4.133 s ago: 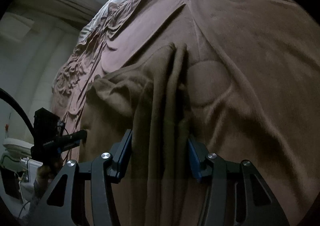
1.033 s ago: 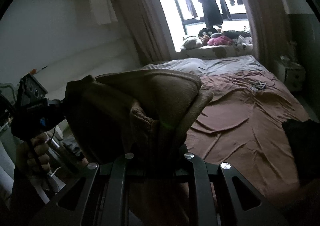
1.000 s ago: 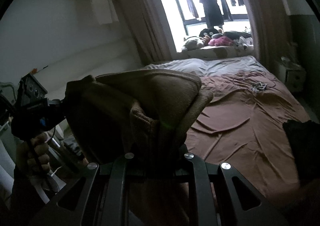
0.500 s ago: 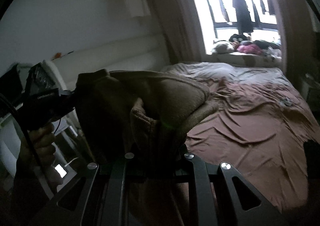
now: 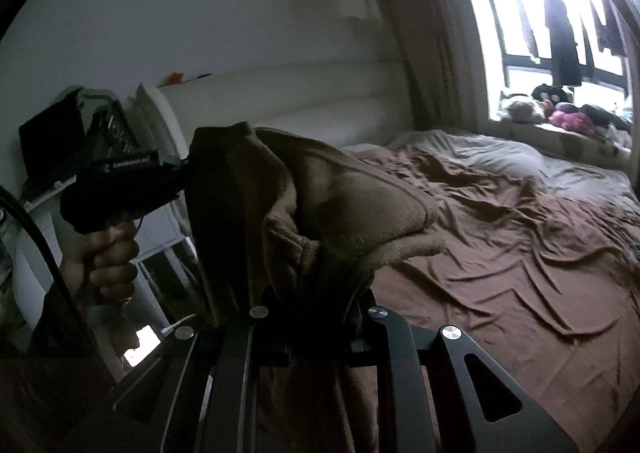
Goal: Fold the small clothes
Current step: 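Lift the folded shirt with both tools and carry it toward the headboard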
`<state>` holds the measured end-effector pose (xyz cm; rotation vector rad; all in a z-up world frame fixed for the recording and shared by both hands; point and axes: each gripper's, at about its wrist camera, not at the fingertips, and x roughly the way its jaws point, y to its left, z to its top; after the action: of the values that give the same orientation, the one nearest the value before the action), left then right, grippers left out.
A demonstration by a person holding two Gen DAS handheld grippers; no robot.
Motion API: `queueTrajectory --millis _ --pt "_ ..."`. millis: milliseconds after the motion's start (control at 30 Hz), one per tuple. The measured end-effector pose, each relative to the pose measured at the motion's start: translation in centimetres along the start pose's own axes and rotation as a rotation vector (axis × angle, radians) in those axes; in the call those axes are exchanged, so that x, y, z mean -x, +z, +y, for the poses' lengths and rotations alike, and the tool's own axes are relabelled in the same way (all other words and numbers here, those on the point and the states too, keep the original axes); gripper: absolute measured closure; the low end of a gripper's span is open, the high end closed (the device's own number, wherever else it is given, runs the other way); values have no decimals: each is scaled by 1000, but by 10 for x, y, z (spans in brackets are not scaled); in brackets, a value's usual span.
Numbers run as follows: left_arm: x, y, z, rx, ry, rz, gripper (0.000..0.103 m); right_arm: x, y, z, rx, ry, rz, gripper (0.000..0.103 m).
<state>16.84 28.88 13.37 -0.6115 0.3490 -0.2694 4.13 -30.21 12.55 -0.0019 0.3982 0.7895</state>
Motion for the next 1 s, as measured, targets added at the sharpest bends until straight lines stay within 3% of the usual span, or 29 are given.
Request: queueTrajectory --millis 467,733,1000 --pt "26 58 73 -59 148 -60 97 -81 22 -30 -17 98 6 90" --pt "57 98 113 -82 235 -124 97 -117 28 -11 26 150 10 90" --pt "76 117 162 -76 342 -140 97 -159 26 12 69 215 50 90"
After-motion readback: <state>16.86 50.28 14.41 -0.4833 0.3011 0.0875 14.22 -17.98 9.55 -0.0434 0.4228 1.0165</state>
